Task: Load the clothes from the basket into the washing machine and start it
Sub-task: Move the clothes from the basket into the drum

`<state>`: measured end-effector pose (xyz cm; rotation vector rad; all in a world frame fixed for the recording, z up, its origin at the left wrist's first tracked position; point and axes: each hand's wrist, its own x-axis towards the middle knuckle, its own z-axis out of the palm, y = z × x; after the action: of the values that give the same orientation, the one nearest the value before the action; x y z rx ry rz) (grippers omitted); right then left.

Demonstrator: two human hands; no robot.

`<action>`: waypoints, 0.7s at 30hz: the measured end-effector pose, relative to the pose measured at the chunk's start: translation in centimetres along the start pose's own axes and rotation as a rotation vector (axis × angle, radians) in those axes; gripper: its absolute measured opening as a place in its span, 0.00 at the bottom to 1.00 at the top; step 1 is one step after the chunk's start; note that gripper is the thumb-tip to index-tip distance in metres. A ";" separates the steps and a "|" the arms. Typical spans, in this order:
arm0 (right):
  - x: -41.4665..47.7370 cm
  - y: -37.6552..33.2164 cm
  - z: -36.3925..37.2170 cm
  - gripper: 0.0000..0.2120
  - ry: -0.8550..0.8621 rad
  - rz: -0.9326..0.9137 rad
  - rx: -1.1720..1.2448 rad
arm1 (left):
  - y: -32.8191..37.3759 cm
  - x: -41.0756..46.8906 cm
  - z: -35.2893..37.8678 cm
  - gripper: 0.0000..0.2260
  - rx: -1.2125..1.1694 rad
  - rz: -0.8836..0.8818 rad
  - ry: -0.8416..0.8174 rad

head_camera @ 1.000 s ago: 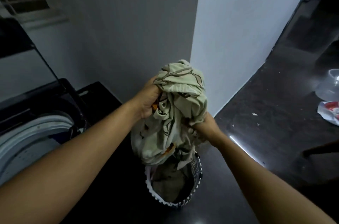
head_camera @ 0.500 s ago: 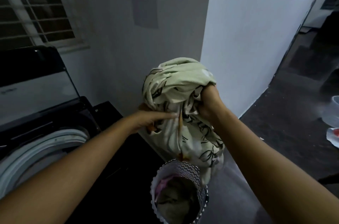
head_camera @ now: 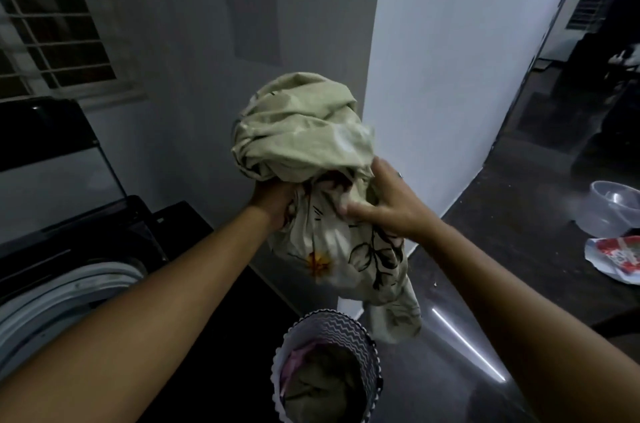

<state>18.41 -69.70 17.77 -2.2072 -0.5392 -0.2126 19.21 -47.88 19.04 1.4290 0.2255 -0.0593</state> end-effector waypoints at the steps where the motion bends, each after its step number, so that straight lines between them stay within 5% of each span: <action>1: -0.7 2.0 0.1 0.46 -0.010 0.071 -0.056 | 0.7 0.1 -0.1 0.14 -0.048 0.006 0.021; 3: -2.2 5.6 0.7 0.52 -0.024 0.250 0.034 | 2.2 0.6 -0.5 0.07 -0.140 0.040 0.005; 5: -3.8 8.0 1.5 0.57 -0.019 0.446 0.215 | 3.6 0.5 -0.6 0.10 -0.160 0.038 -0.022; 10: -4.5 10.0 4.8 0.44 0.053 0.818 0.712 | 4.7 -0.2 -1.1 0.18 -0.092 0.123 -0.042; 12: -3.6 7.9 6.0 0.32 -0.038 0.768 0.932 | 4.9 0.0 -1.4 0.18 -0.201 0.055 -0.079; 15: -1.1 4.2 6.9 0.31 0.027 0.664 1.195 | 5.1 0.4 -2.9 0.14 -0.233 0.048 -0.137; 21: 5.3 -3.4 9.0 0.23 0.036 0.578 1.147 | 6.8 0.6 -9.6 0.20 -0.238 0.119 -0.085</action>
<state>21.37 -59.22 16.13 -1.1404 0.0567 0.3071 19.88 -37.43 24.40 1.1976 0.0740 0.0044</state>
